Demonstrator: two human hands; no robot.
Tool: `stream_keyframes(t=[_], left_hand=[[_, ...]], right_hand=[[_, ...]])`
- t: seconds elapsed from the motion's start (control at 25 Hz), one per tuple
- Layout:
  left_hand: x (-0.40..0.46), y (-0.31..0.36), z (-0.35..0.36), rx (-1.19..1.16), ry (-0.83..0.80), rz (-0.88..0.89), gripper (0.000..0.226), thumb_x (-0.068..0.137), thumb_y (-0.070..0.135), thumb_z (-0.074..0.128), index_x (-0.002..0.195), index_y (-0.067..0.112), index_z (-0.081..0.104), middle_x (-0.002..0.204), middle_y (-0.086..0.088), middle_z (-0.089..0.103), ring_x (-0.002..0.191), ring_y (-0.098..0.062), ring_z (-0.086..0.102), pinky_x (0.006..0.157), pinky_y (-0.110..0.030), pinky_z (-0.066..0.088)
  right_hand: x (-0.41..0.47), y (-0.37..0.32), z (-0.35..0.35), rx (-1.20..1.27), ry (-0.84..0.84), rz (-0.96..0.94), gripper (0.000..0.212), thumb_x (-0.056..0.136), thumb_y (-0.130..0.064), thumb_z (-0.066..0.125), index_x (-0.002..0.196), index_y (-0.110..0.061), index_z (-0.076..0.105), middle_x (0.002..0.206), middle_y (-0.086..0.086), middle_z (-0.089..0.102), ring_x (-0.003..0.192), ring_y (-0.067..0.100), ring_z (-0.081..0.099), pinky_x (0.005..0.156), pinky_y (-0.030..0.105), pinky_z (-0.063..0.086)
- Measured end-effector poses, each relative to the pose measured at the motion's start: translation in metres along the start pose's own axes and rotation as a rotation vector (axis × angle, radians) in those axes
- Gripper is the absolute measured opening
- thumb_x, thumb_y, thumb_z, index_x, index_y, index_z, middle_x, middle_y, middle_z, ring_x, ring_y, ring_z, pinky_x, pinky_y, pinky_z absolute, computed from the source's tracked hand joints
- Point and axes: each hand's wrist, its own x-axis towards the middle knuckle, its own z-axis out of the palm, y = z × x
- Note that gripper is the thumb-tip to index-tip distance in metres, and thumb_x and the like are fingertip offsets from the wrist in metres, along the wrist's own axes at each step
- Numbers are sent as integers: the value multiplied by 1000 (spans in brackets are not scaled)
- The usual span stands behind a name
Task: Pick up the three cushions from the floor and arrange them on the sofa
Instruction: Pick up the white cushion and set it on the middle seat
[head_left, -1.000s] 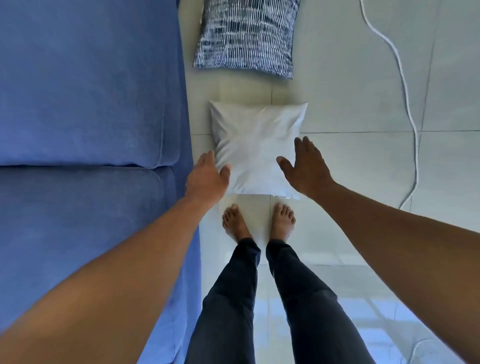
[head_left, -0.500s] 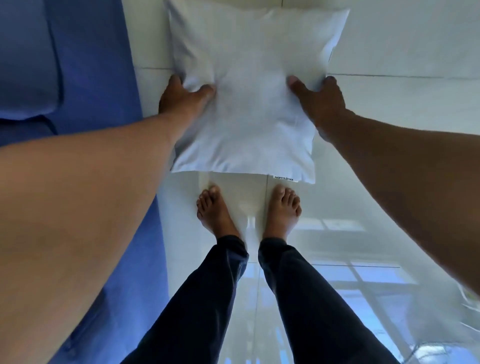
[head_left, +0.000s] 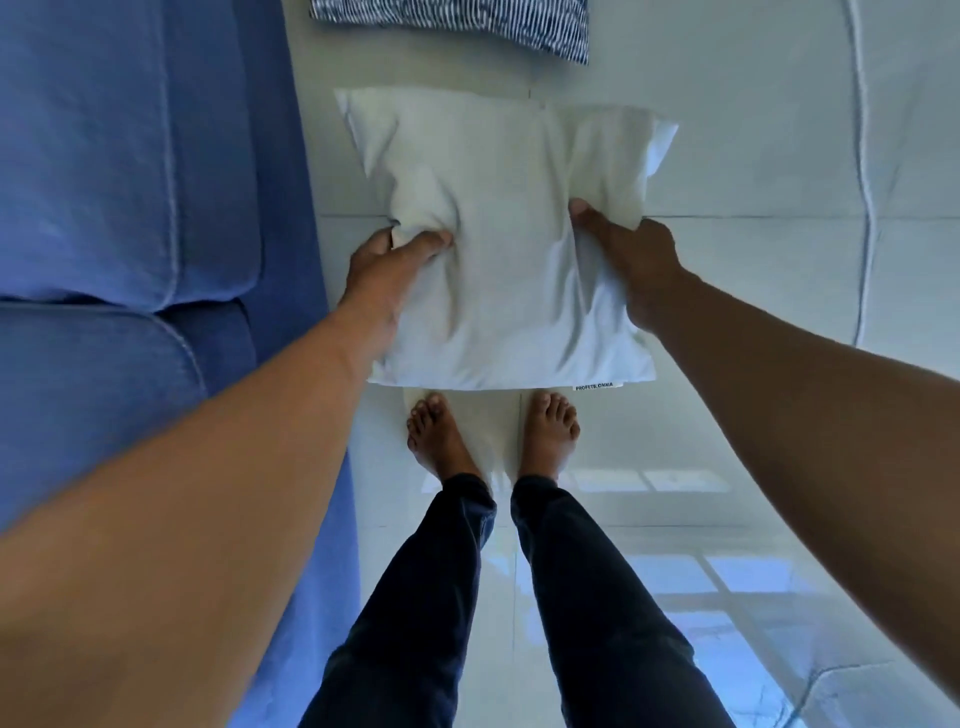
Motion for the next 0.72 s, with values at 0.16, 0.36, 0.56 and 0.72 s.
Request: stream_keyframes(t=[0.16, 0.36, 0.56, 0.72], left_hand=[[-83, 33, -26, -75, -8, 10, 30, 78, 33, 88, 104, 26, 76, 105, 2, 82, 101, -20, 76, 99, -43, 61], [-197, 78, -68, -153, -48, 72, 47, 82, 40, 86, 123, 23, 72, 115, 4, 79, 104, -17, 74, 85, -32, 58], [-297, 107, -114, -221, -9, 145, 39, 83, 40, 85, 116, 23, 73, 116, 2, 80, 108, -22, 76, 84, -34, 59], [-364, 114, -146, -356, 48, 168, 49, 81, 48, 84, 122, 24, 73, 119, 5, 80, 116, -22, 74, 88, -36, 59]], right_hand=[[-79, -54, -27, 118, 19, -26, 52, 80, -47, 89, 117, -15, 74, 99, -10, 77, 91, 7, 75, 76, 18, 59], [-184, -111, -55, 104, 18, -93, 46, 76, -49, 91, 105, -17, 78, 103, -4, 81, 93, 13, 78, 86, 26, 62], [-279, -153, -65, 128, -60, -202, 31, 82, -41, 89, 102, -20, 76, 94, -9, 78, 75, -3, 76, 62, 10, 59], [-342, -178, -62, 119, -124, -283, 47, 72, -49, 93, 105, -19, 78, 105, -3, 83, 100, 16, 79, 94, 33, 62]])
